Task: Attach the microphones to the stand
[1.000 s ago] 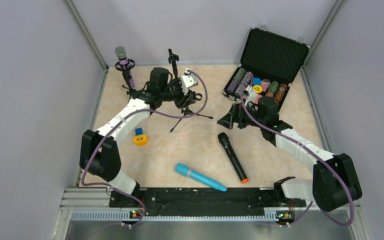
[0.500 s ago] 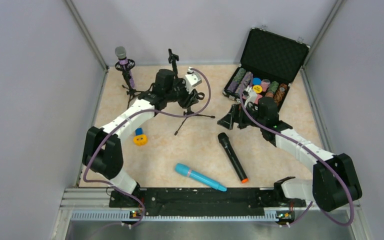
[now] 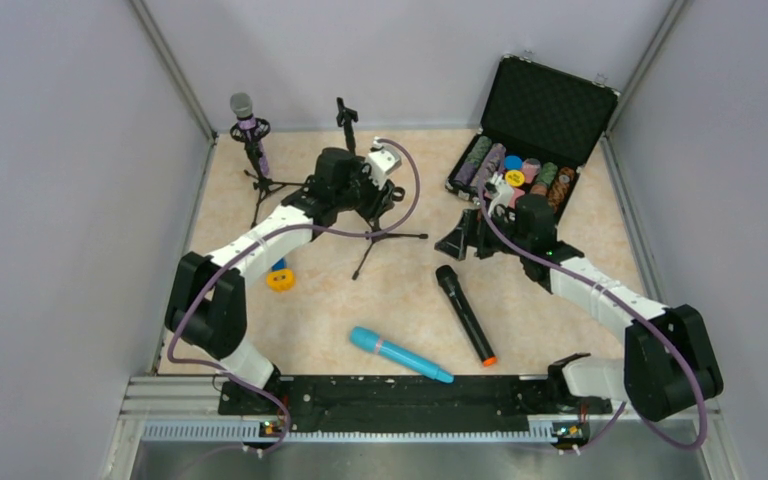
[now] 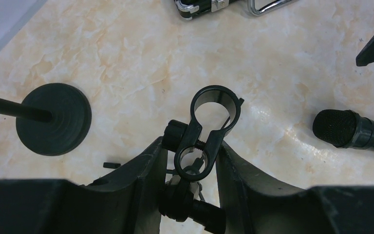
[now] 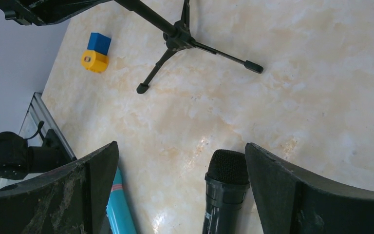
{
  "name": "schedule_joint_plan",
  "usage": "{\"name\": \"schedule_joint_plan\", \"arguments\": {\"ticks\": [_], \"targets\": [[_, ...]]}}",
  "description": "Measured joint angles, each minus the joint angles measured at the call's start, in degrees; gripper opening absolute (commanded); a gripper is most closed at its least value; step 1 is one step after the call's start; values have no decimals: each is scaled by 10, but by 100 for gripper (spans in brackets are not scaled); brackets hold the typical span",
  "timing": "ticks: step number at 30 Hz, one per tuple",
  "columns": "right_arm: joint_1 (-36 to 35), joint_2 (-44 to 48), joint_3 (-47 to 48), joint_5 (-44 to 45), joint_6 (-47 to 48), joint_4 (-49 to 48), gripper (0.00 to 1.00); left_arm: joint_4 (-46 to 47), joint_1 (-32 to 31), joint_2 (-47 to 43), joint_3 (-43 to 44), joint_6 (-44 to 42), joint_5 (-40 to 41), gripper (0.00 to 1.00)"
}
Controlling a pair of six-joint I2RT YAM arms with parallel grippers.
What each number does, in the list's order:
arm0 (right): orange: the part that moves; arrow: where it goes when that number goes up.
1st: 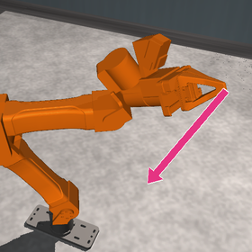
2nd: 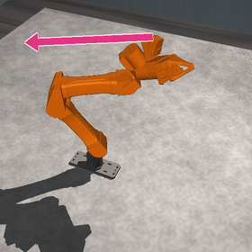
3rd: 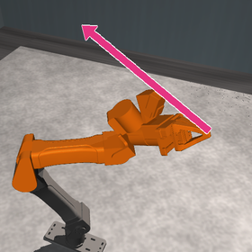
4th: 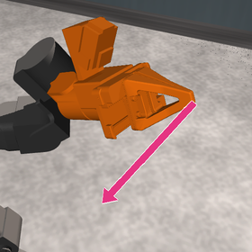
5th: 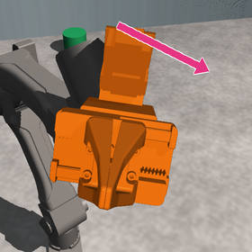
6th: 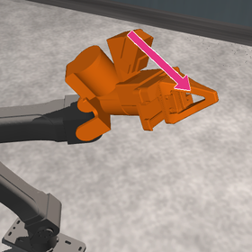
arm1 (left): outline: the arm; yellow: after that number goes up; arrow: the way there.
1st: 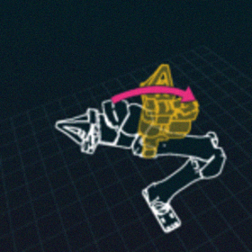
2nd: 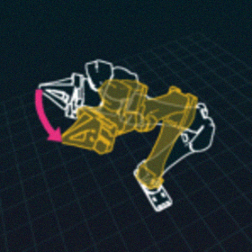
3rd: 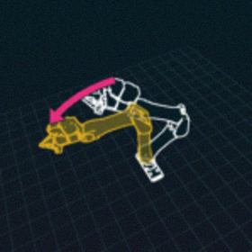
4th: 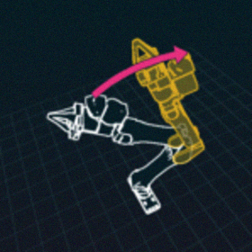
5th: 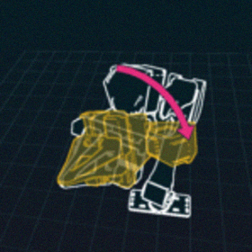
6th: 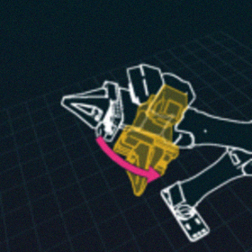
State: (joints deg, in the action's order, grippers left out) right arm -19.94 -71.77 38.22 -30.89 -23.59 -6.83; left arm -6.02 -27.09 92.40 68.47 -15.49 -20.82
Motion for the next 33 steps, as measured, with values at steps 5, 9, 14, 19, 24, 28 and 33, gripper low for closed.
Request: {"name": "schedule_joint_plan", "arguments": {"ticks": [5,9,14,19,24,28,33], "targets": [[0,-1,-5,1,0,1,99,20,-2,-3,-12,15,19,2],[0,-1,-11,2,0,2,99,32,-4,-6,-19,34,38,6],[0,-3,-12,2,0,0,99,46,-5,-10,-28,50,52,28],[0,-5,-12,2,0,1,99,54,-8,-12,-33,57,59,52],[0,-5,-12,3,0,9,99,61,-10,-17,-42,61,61,73],[0,-5,-12,4,0,9,99,72,-11,-41,-62,59,51,83],[0,-5,-12,4,0,10,99,103,-12,-85,-85,57,26,89]]}}
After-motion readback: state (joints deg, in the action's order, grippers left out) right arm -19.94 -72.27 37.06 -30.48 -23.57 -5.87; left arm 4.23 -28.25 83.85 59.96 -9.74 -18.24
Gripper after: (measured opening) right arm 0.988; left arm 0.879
